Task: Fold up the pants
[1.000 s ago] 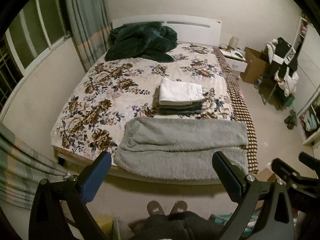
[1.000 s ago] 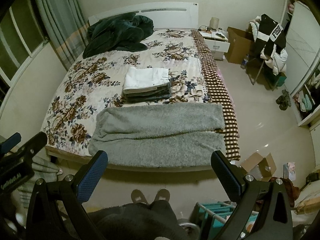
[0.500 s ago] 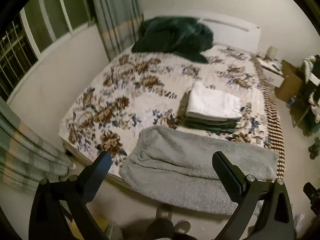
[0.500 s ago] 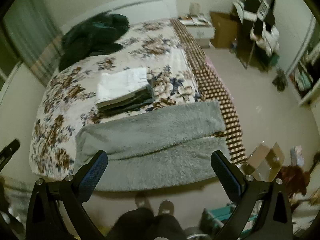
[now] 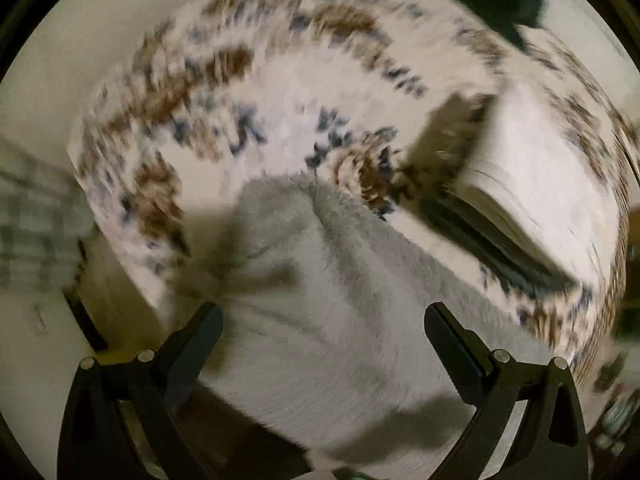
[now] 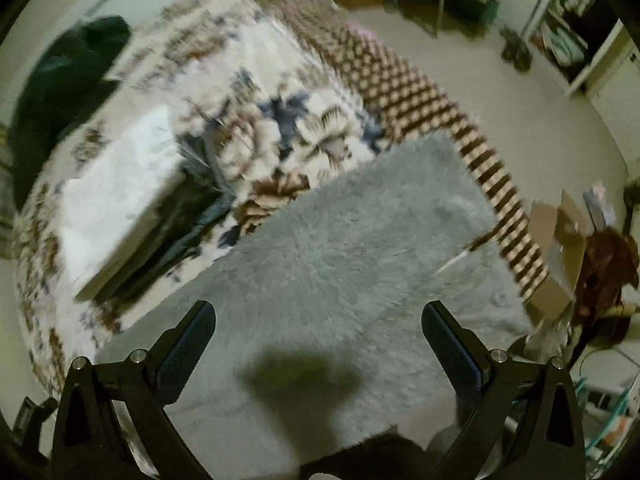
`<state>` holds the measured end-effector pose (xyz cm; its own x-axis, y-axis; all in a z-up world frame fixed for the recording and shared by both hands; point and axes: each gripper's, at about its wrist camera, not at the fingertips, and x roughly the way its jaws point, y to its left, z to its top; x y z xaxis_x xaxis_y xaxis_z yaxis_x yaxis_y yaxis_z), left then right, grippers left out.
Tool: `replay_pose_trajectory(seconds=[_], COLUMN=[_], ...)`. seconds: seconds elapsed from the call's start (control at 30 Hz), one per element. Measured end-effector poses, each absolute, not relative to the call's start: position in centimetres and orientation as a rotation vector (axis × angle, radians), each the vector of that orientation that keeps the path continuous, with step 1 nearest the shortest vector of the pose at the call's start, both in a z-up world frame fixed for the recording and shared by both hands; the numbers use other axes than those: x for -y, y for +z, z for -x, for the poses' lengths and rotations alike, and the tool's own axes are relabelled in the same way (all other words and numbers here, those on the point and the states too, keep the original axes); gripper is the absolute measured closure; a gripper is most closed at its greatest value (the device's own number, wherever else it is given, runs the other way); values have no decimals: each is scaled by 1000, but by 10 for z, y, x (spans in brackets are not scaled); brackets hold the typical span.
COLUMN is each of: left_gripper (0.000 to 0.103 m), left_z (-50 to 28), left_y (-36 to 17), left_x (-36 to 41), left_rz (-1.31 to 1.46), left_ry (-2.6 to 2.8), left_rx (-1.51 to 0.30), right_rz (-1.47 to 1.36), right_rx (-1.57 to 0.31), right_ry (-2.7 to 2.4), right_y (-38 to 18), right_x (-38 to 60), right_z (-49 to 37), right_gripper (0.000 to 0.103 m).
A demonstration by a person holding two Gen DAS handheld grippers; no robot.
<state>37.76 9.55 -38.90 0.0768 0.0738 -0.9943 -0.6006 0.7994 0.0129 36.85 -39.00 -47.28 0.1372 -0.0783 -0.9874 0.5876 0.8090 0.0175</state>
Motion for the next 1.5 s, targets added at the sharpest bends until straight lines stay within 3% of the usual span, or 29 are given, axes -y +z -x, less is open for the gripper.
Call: replay_pose_trajectory(seconds=[0.2, 0.27, 0.37, 0.4, 0.47, 0.53, 0.57, 0.63, 0.73, 0.77, 0.8, 1.23, 1.5], left_gripper=[0, 5, 34, 50, 58, 73, 76, 92, 97, 97, 98, 98, 98], left_z=[-433, -451, -469, -473, -475, -471, -467, -456, -437, -430, -424, -270, -154], left_y=[-504, -540, -576, -582, -589, -586, -582, -572, -561, -555, -548, -427, -475], left_x=[-135, -143, -143, -141, -135, -128, -125, -121, -124, -125, -126, -149, -155], left_rz=[742, 797, 832, 818, 779, 761, 746, 723, 742, 754, 755, 917, 866], left_ry=[643, 679, 685, 685, 691, 672, 649, 568, 467, 442, 429, 315, 419], left_rx=[-1464, -1483, -1497, -1490, -1470, -1422, -1403, -1367, -1327, -1310, -1290, -1001, -1086], right_rz=[-486, -506, -524, -521, -528, -560, -570, -604, -612, -600, -601, -621, -598], right_rx=[-1441, -1451, -1462, -1470, -1495, -1522, -1548, -1573, -1569, -1562, -1545, -1336, -1432], right_ry=[-589, -620, -661, -677, -730, -761, -781, -793, -754, -749, -735, -486, -474], right_y=[-579, -602, -630, -637, -658, -674, -682, -691, -691, -686, -679, -546, -573], right_x=[405, 411, 420, 422, 431, 439, 443, 448, 452, 453, 454, 476, 487], right_z=[-422, -435, -452, -457, -467, -471, -472, -471, -466, -462, -457, -303, -169], right_gripper=[0, 0, 0, 0, 0, 0, 3, 21, 62, 87, 91, 94, 94])
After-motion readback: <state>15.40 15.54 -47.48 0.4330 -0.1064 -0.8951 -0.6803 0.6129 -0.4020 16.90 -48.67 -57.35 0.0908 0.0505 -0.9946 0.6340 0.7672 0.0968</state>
